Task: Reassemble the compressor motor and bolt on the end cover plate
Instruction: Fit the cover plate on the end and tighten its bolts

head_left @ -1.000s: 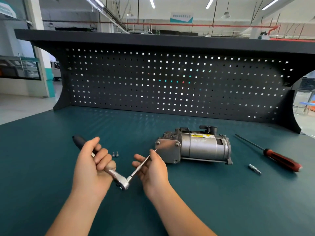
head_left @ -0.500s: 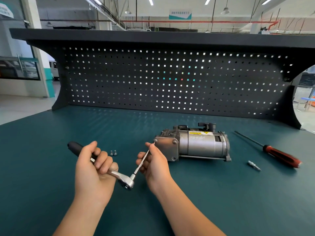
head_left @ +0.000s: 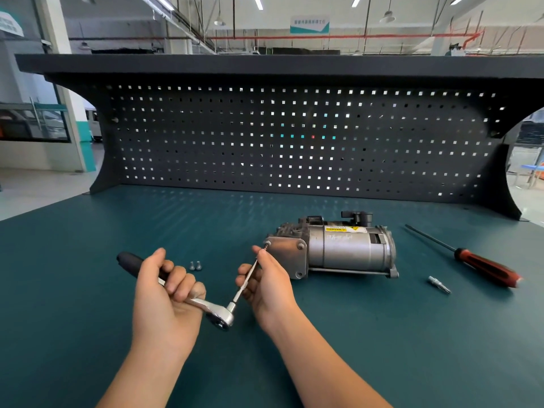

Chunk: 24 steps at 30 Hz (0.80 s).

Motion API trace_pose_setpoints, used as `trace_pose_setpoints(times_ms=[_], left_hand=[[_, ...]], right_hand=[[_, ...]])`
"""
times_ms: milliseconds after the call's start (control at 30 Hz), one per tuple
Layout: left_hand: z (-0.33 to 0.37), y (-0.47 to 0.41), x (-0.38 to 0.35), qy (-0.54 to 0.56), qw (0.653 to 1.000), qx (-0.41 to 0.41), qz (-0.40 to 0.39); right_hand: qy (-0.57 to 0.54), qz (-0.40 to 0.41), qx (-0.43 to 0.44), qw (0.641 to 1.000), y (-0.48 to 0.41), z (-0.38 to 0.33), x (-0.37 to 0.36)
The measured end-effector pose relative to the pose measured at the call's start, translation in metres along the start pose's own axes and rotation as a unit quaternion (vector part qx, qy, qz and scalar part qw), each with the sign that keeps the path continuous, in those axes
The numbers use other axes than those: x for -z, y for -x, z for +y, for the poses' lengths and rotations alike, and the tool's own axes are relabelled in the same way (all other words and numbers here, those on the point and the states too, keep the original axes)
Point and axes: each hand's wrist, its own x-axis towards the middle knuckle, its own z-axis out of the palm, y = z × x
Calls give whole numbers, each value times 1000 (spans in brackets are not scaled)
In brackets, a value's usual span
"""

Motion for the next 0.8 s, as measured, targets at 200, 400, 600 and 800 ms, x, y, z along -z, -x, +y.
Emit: trace_pose_setpoints(times_ms=[200, 400, 600, 800], left_hand=[[-11, 6, -4, 28, 1000, 6, 9], [-15, 9, -6, 7, 999, -21, 36], [-19, 10, -4, 24, 998, -25, 55], [-27, 16, -4, -70, 991, -110, 13]], right_hand=[[2, 17, 14, 1000, -4, -6, 3], [-19, 15, 0, 1000, -6, -5, 5], [-19, 17, -16, 1000, -6, -5, 6], [-4, 19, -31, 999, -6, -6, 7]])
